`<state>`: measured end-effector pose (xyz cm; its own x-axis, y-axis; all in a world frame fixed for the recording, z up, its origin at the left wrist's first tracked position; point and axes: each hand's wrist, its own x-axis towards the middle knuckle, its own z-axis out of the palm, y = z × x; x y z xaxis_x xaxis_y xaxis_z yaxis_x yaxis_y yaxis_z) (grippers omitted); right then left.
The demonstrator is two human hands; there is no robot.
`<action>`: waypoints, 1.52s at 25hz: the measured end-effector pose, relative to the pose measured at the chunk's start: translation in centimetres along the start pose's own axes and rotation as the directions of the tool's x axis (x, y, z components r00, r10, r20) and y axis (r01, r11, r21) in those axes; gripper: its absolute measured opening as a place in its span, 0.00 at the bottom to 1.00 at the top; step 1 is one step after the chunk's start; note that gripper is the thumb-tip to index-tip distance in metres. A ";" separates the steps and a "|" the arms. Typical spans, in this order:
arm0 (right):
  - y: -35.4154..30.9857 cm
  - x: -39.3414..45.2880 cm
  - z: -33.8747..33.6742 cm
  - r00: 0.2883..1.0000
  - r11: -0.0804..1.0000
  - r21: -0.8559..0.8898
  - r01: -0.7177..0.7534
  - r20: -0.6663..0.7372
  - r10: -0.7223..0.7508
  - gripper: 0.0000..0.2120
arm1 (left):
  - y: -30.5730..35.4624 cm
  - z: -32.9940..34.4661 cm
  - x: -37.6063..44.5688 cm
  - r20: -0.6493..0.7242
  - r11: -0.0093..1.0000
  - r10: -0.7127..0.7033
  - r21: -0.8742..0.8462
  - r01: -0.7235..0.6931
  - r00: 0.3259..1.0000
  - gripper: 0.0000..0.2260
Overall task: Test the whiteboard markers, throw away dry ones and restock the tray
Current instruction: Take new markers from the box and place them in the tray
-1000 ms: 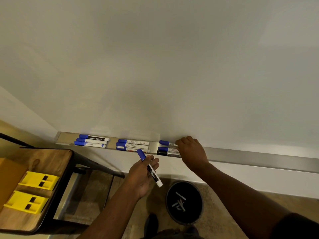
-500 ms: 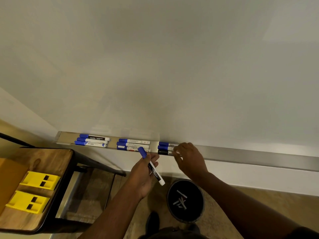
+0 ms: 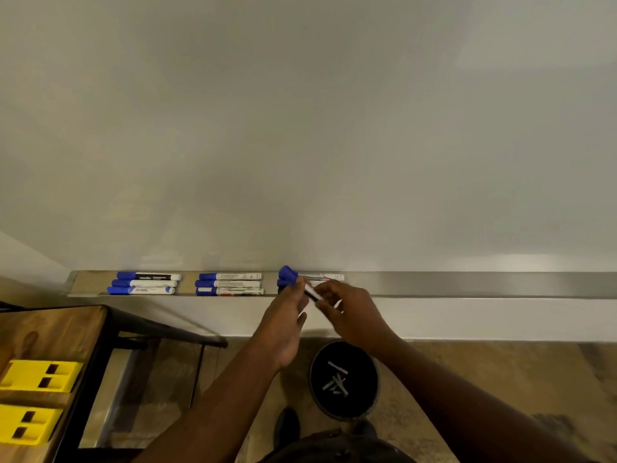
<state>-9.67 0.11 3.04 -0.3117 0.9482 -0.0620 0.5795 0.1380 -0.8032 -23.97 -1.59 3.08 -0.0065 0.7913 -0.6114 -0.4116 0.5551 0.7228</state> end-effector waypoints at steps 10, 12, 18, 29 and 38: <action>12.2 0.0 -6.9 0.984 0.782 -0.604 -0.156 -0.164 0.070 0.10 | 1.0 -3.5 -0.1 -0.269 0.976 0.125 0.205 -0.070 0.955 0.06; 12.2 0.3 -7.1 0.985 0.788 -0.596 -0.152 -0.161 0.068 0.10 | 1.1 -3.9 -0.2 -0.285 0.976 0.114 0.209 -0.055 0.952 0.04; 11.9 -0.2 -6.2 0.965 0.838 -0.516 -0.177 -0.260 0.044 0.10 | 0.1 -3.9 0.5 -0.265 0.943 0.119 0.332 -0.025 0.957 0.04; 11.3 -0.1 -5.0 0.809 0.854 -0.210 -0.476 -0.487 0.331 0.22 | 8.5 -17.9 1.5 -0.555 0.627 0.649 0.778 0.047 0.520 0.16; 10.8 0.5 -4.4 0.790 0.813 -0.237 -0.532 -0.485 0.375 0.21 | 12.4 -29.8 5.2 -0.514 0.472 0.568 0.843 0.257 0.642 0.34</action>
<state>-0.26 3.28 -3.01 0.3368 0.9395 -0.0630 0.8154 -0.3244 -0.4795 -56.28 1.73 -0.70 -0.7066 0.6921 -0.1474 0.5727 0.6817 0.4552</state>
